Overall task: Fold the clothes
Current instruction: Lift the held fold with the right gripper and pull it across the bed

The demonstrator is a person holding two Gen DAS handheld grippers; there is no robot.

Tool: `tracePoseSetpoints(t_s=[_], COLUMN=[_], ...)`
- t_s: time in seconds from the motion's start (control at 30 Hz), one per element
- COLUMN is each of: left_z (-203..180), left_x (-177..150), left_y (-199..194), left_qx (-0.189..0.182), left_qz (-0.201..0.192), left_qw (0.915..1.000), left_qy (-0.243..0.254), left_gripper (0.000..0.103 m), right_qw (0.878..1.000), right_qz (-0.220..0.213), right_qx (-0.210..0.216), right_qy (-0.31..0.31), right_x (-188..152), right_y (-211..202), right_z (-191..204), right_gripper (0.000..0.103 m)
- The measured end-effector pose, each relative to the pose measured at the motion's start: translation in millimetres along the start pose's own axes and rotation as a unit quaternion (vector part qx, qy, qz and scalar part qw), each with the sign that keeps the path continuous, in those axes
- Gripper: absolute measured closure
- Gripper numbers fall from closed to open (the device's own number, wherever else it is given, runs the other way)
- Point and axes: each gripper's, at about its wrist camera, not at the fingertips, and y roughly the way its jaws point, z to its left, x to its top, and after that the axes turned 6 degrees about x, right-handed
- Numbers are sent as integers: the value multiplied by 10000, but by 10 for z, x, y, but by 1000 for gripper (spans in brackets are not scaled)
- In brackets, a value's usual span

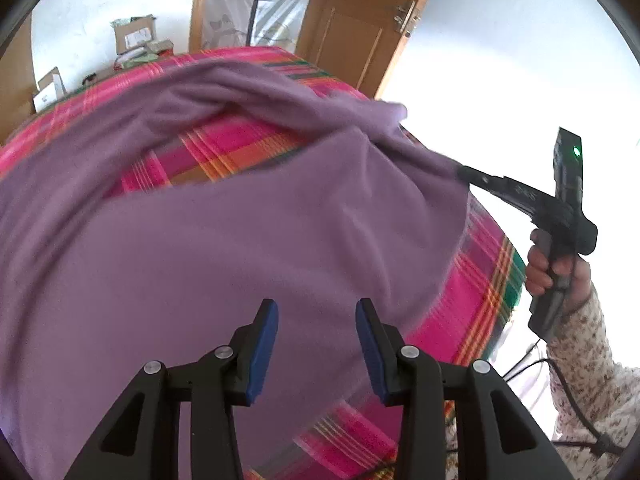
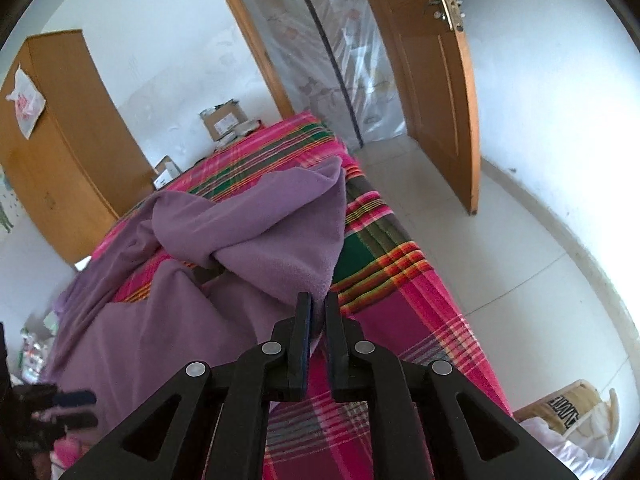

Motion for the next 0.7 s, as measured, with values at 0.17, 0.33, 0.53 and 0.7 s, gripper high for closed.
tracePoseSetpoints(t_s=[0.17, 0.33, 0.53, 0.7], left_z=[56, 122, 248, 269], left_x=[350, 763, 1245, 1468], left_y=[5, 181, 557, 881], left_qx=[-286, -557, -784, -1176], left_qz=[8, 124, 202, 459], left_qw=[9995, 9975, 9937, 9880], left_qy=[-167, -412, -778, -885], left_gripper=[62, 62, 62, 60], right_qw=[10000, 9977, 9780, 9736], right_qz=[-18, 185, 536, 699], right_qx=[38, 507, 1539, 1527], right_qy=[26, 411, 1301, 1546], right_x=[133, 427, 690, 805], right_y=[-82, 129, 567, 824], right_z=[-18, -84, -216, -197], right_gripper=[78, 70, 57, 54])
